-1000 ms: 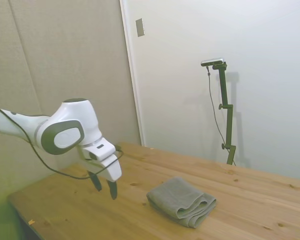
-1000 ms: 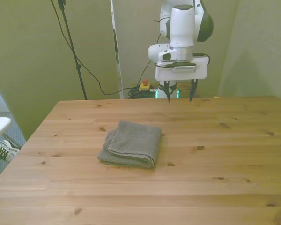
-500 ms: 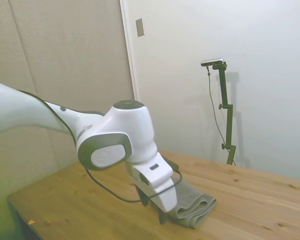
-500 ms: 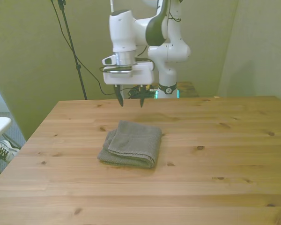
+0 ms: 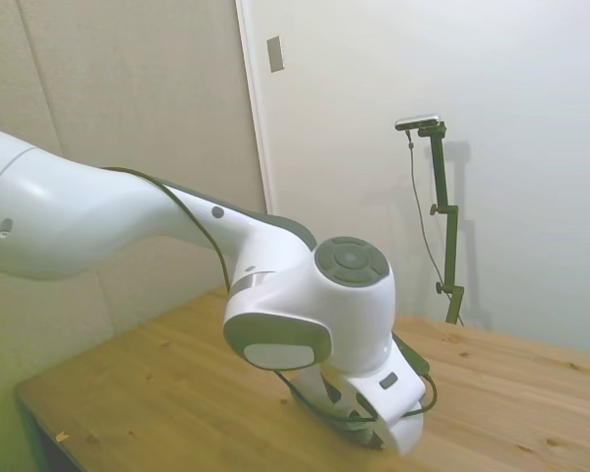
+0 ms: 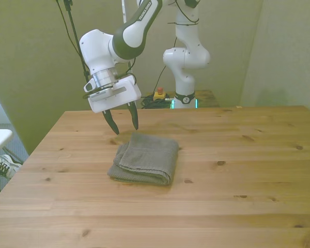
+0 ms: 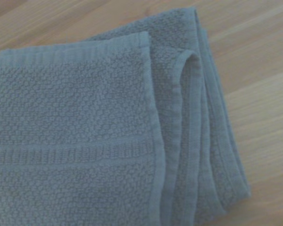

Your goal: Unfold the towel

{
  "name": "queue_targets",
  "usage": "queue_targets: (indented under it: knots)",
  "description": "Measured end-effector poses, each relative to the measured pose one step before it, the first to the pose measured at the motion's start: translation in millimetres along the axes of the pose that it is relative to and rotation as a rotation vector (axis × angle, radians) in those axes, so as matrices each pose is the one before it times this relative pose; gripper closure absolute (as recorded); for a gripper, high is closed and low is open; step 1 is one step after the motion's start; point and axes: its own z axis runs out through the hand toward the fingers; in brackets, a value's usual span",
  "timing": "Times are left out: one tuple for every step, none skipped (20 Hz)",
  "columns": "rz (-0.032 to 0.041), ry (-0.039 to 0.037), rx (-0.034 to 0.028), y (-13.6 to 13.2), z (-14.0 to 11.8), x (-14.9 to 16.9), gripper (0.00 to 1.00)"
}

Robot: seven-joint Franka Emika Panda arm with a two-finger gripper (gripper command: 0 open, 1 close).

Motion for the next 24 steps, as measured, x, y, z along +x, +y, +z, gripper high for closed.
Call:
queue_targets:
  knots:
    - [-0.01304, -0.00991, 0.01033, -0.40, 4.44, 2.58, 0.00]
    - [-0.01648, -0.00654, 0.00652, -1.15, 4.36, 0.77, 0.00]
    - [-0.01564, -0.00673, 0.00562, -1.94, 4.49, -0.66, 0.00]
    - [-0.01385, -0.00657, 0.00032, -2.65, 3.75, -1.47, 0.00]
    - [-0.00785, -0.00510, -0.00055, -2.78, 2.63, -1.54, 0.00]
    - [-0.00691, -0.00458, -0.00001, -2.42, 2.01, -1.51, 0.00]
    - [-0.00724, -0.00575, 0.00076, -1.95, 1.80, -1.43, 0.00]
    - [-0.00708, -0.00888, 0.00141, -1.73, 2.13, -1.76, 0.00]
    - [-0.00671, -0.00862, 0.00321, -1.36, 2.44, -1.86, 0.00]
    - [-0.00492, -0.00663, 0.00307, -0.74, 2.81, -1.80, 0.00]
    - [-0.00508, -0.00852, 0.00315, -0.87, 3.07, -2.05, 0.00]
    - [-0.00446, -0.01524, 0.01088, -1.21, 2.76, -2.34, 0.00]
    - [-0.00569, -0.01673, 0.01333, -0.86, 2.05, -2.09, 0.00]
    - [-0.00603, -0.01468, 0.00804, -0.37, 1.38, -1.62, 0.00]
    - [-0.00335, -0.00967, 0.00137, 0.08, 0.95, -0.95, 0.00]
    - [-0.00147, -0.00234, -0.00016, 0.19, 0.65, -0.04, 0.00]
    - [-0.00118, -0.00129, -0.00014, -0.09, 0.78, 0.17, 0.00]
    - [-0.00038, -0.00090, -0.00003, -0.34, 0.85, 0.33, 0.00]
    - [0.00060, -0.00057, 0.00055, -0.32, 0.84, 0.60, 1.00]
    - [0.00044, -0.00059, 0.00120, -0.49, 0.93, 0.68, 1.00]
    - [0.00076, -0.00090, 0.00142, -0.48, 1.08, 0.51, 1.00]
    - [0.00114, -0.00087, 0.00113, -0.19, 0.96, 0.41, 1.00]
    - [0.00008, -0.00024, 0.00033, -0.25, 0.44, 0.31, 1.00]
    - [-0.00035, 0.00041, 0.00035, -0.37, 0.00, 0.32, 1.00]
